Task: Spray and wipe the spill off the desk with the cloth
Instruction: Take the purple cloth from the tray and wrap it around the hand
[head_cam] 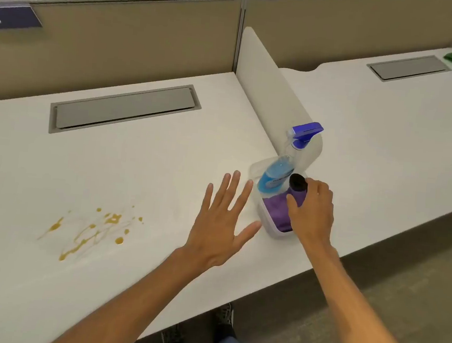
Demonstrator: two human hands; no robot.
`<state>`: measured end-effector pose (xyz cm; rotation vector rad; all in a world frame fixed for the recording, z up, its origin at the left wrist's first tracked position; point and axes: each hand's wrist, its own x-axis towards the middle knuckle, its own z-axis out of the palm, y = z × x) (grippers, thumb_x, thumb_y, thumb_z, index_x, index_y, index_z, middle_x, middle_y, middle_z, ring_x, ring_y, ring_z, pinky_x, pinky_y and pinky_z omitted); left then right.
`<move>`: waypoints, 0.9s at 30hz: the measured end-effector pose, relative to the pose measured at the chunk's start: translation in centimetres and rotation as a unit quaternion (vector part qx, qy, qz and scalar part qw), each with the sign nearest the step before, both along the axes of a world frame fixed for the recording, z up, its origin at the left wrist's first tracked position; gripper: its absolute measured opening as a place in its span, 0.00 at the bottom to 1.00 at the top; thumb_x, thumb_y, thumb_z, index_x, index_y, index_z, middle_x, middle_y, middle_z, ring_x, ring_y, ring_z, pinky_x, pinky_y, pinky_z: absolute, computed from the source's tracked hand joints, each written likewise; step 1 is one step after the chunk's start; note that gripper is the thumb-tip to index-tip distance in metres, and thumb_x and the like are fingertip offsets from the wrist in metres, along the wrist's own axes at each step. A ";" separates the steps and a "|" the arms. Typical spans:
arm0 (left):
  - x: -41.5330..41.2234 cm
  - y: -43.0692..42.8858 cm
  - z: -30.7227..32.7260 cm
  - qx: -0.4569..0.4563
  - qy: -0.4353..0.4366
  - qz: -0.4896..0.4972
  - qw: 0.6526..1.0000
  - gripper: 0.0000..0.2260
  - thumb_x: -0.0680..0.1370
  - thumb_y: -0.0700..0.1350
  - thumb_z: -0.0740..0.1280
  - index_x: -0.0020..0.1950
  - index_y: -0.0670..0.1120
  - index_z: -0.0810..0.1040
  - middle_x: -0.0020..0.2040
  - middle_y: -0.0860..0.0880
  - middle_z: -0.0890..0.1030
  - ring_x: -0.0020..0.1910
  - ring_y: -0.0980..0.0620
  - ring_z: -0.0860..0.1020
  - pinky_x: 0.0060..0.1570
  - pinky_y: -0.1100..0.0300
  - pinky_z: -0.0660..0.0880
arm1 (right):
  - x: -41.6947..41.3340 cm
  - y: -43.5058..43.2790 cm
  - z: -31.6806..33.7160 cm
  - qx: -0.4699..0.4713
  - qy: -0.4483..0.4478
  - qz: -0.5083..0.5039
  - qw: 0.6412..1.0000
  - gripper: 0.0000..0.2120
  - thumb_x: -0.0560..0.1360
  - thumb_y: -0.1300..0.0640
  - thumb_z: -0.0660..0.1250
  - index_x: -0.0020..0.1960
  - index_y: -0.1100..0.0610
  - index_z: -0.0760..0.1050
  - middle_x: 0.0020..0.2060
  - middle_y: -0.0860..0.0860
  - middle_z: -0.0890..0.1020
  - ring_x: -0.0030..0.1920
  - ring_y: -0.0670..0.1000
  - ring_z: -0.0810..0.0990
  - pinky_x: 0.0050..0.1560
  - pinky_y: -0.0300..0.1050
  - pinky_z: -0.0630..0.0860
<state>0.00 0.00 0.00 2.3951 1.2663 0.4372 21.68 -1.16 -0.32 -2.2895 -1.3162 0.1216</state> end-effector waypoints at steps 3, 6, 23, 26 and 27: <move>2.0 0.4 -1.0 -0.013 0.063 -0.065 0.996 0.35 0.81 0.69 0.47 0.82 0.57 0.37 0.83 0.53 0.34 0.81 0.52 0.32 0.80 0.41 0.38 | 1.2 0.6 -0.6 -0.072 -0.037 0.004 0.997 0.27 0.74 0.49 0.74 0.68 0.58 0.69 0.63 0.57 0.76 0.63 0.56 0.76 0.60 0.52 0.78; 3.4 0.8 -2.4 -0.028 0.104 -0.113 0.988 0.34 0.82 0.68 0.46 0.83 0.57 0.38 0.83 0.52 0.35 0.81 0.51 0.33 0.79 0.40 0.39 | 1.6 1.1 -1.4 -0.127 -0.082 0.010 0.988 0.27 0.74 0.49 0.74 0.67 0.60 0.70 0.61 0.59 0.77 0.60 0.57 0.76 0.59 0.52 0.78; 4.8 0.7 -5.3 -0.065 0.173 -0.139 0.973 0.35 0.81 0.69 0.44 0.82 0.55 0.36 0.82 0.53 0.34 0.81 0.51 0.33 0.79 0.41 0.35 | 1.4 2.9 -3.2 -0.229 -0.219 0.019 0.948 0.20 0.77 0.53 0.71 0.65 0.58 0.70 0.58 0.59 0.78 0.57 0.57 0.75 0.56 0.50 0.75; 4.8 0.8 -5.4 -0.065 0.170 -0.139 0.973 0.35 0.81 0.69 0.44 0.82 0.55 0.36 0.82 0.54 0.34 0.81 0.51 0.33 0.79 0.41 0.35 | 1.3 3.4 -3.2 -0.238 -0.188 0.007 0.953 0.23 0.77 0.52 0.71 0.67 0.59 0.67 0.59 0.60 0.78 0.58 0.57 0.76 0.57 0.49 0.74; 4.8 0.8 -5.4 -0.065 0.171 -0.139 0.973 0.35 0.81 0.69 0.44 0.82 0.55 0.36 0.82 0.54 0.34 0.81 0.51 0.33 0.79 0.41 0.35 | 1.3 3.6 -3.2 -0.242 -0.177 -0.001 0.954 0.23 0.77 0.52 0.70 0.67 0.59 0.67 0.59 0.60 0.78 0.58 0.56 0.76 0.58 0.48 0.75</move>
